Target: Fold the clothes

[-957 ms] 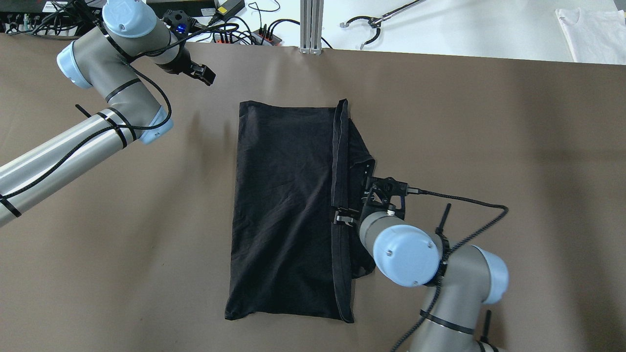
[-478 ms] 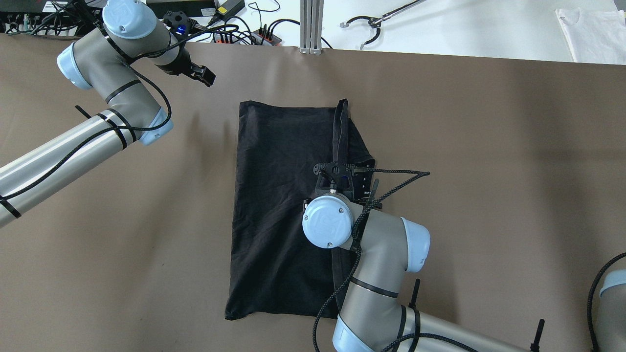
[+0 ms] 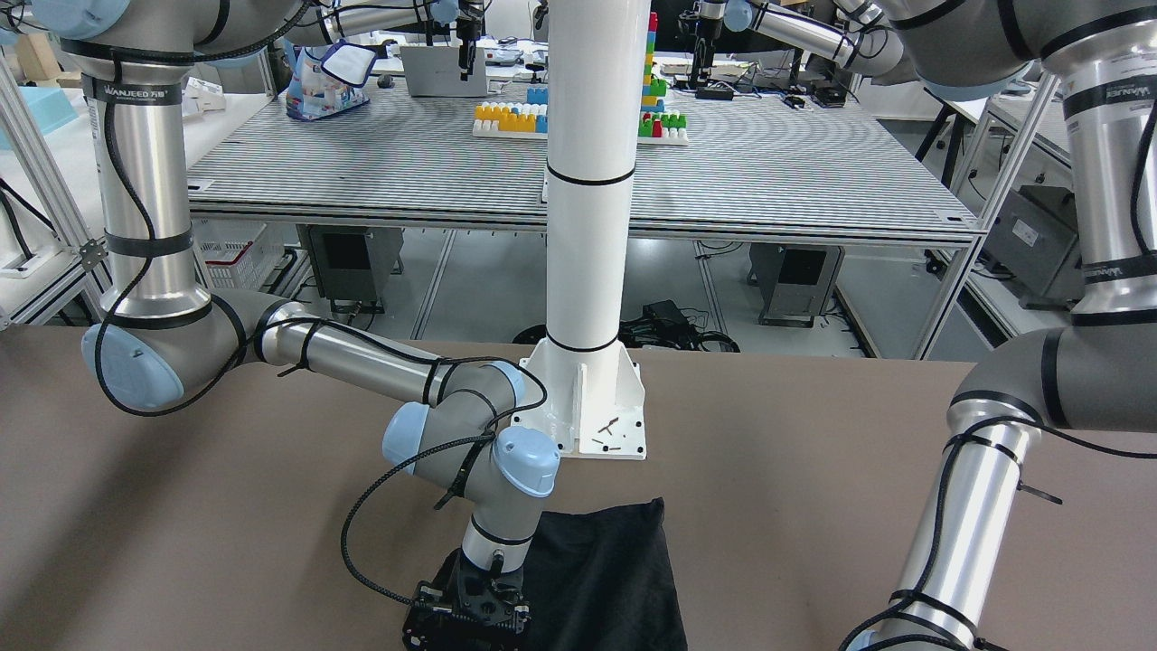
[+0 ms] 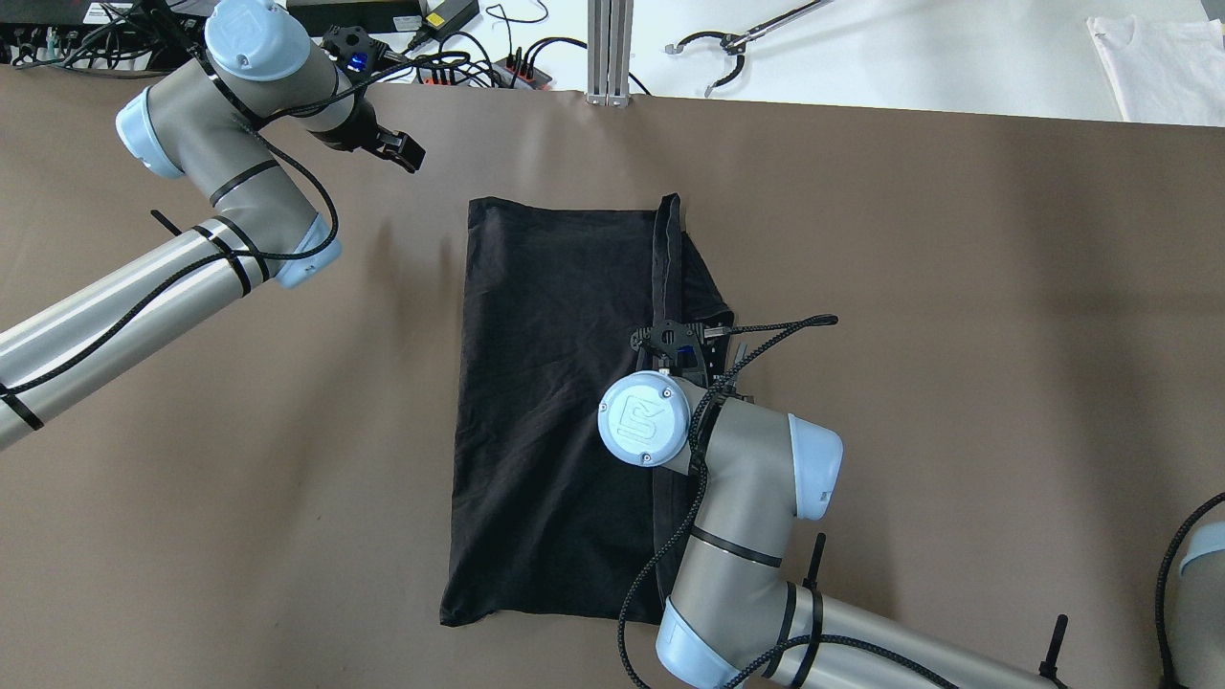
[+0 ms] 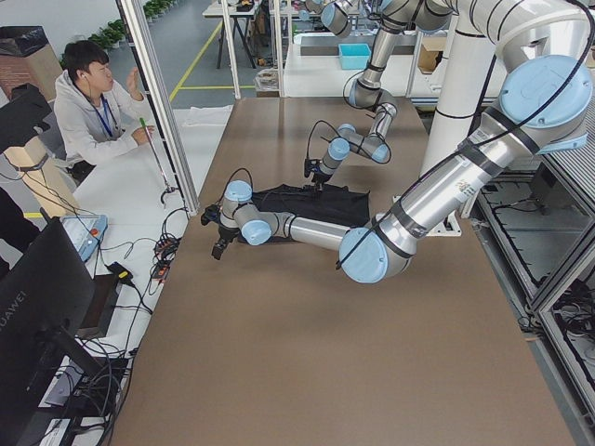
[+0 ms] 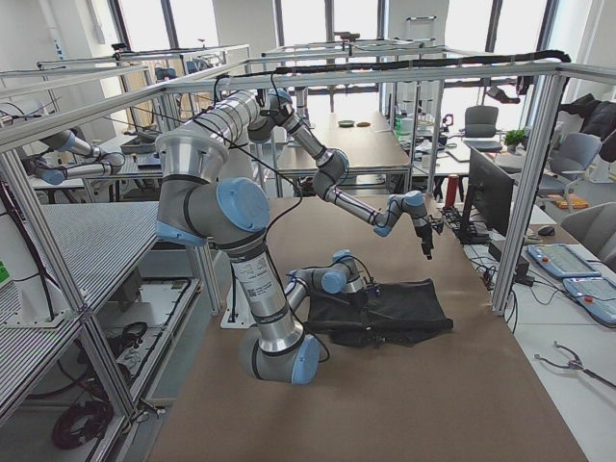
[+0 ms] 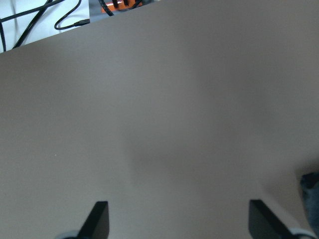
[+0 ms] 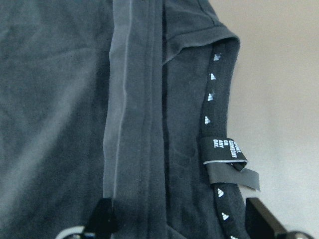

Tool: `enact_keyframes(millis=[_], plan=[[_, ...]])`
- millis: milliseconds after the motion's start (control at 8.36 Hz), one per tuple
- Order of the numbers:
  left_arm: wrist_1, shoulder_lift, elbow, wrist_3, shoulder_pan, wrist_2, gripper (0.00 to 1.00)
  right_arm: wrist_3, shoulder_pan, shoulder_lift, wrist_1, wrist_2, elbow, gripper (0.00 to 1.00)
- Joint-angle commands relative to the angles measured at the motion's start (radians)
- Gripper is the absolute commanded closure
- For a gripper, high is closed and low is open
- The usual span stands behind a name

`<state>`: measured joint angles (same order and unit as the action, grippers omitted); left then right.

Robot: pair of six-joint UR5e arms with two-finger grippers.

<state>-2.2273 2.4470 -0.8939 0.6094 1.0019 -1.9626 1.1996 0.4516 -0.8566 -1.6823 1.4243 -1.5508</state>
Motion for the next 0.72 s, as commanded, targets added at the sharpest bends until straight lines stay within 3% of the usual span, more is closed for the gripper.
enact_keyframes(millis=[0,359,478,598], plan=[[0.000,-0.038,-0.046,0.003,-0.011,0.001,0.00,-0.041,0.019,-0.013,-0.008,0.027,0.000,0.06],[0.002,-0.039,-0.046,0.003,-0.013,0.001,0.00,-0.156,0.073,-0.140,0.067,0.070,-0.041,0.06],[0.002,-0.037,-0.045,0.003,-0.013,0.001,0.00,-0.185,0.096,-0.169,0.076,0.080,-0.105,0.06],[0.002,-0.037,-0.045,0.003,-0.013,0.001,0.00,-0.181,0.107,-0.164,0.069,0.149,-0.162,0.06]])
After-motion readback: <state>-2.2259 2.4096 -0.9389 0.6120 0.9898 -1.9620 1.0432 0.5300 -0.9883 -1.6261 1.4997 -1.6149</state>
